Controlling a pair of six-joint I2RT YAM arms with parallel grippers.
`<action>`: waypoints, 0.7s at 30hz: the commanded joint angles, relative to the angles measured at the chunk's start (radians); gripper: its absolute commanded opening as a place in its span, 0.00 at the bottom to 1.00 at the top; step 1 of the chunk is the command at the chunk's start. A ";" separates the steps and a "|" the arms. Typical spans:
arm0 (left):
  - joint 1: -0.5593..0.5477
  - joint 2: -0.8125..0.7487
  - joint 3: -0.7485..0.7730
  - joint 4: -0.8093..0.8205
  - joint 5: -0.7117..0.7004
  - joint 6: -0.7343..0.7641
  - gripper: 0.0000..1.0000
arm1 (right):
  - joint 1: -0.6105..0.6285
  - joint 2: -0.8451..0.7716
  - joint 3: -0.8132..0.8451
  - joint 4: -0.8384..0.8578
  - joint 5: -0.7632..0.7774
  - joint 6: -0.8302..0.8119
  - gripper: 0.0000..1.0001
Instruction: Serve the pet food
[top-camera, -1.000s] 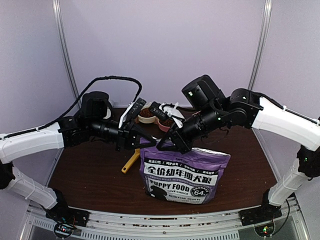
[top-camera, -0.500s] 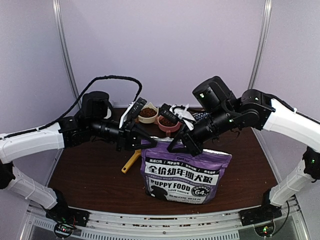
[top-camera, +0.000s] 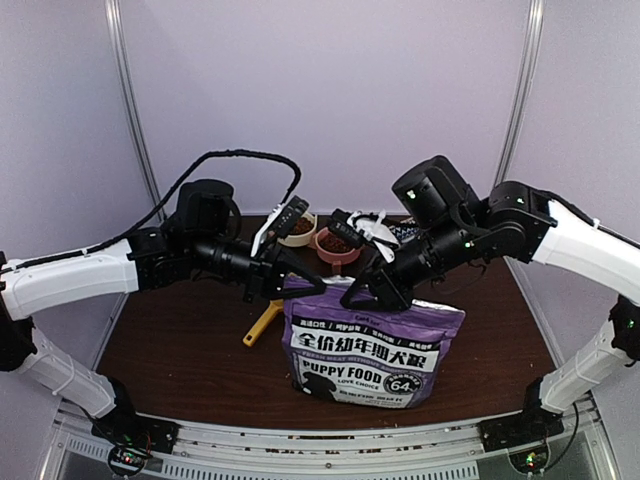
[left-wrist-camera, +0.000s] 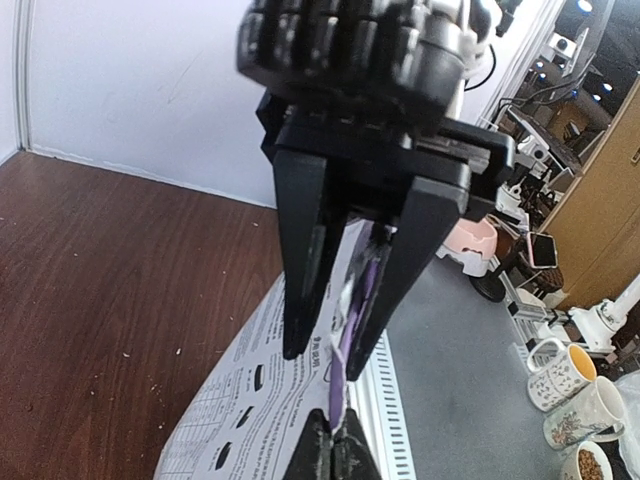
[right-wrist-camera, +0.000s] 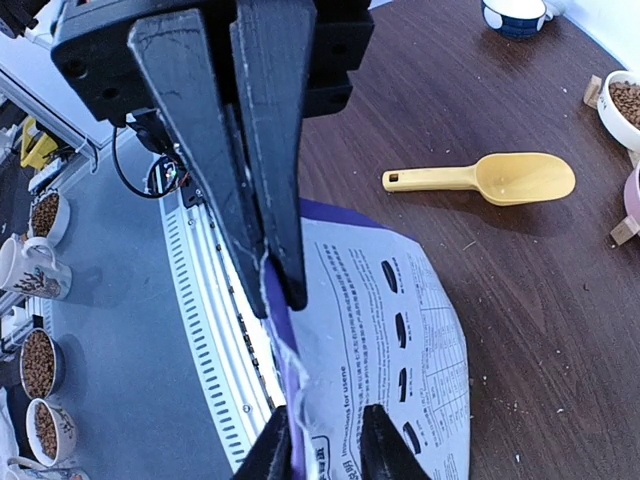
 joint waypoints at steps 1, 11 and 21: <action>0.005 -0.020 -0.008 0.039 -0.024 0.004 0.00 | -0.007 -0.070 -0.056 -0.094 0.062 0.015 0.23; -0.011 0.014 0.063 -0.031 -0.005 0.051 0.23 | -0.008 -0.085 -0.069 -0.093 0.052 0.025 0.00; 0.045 -0.054 0.007 -0.040 -0.076 0.051 0.00 | -0.009 -0.163 -0.114 -0.169 0.116 0.051 0.15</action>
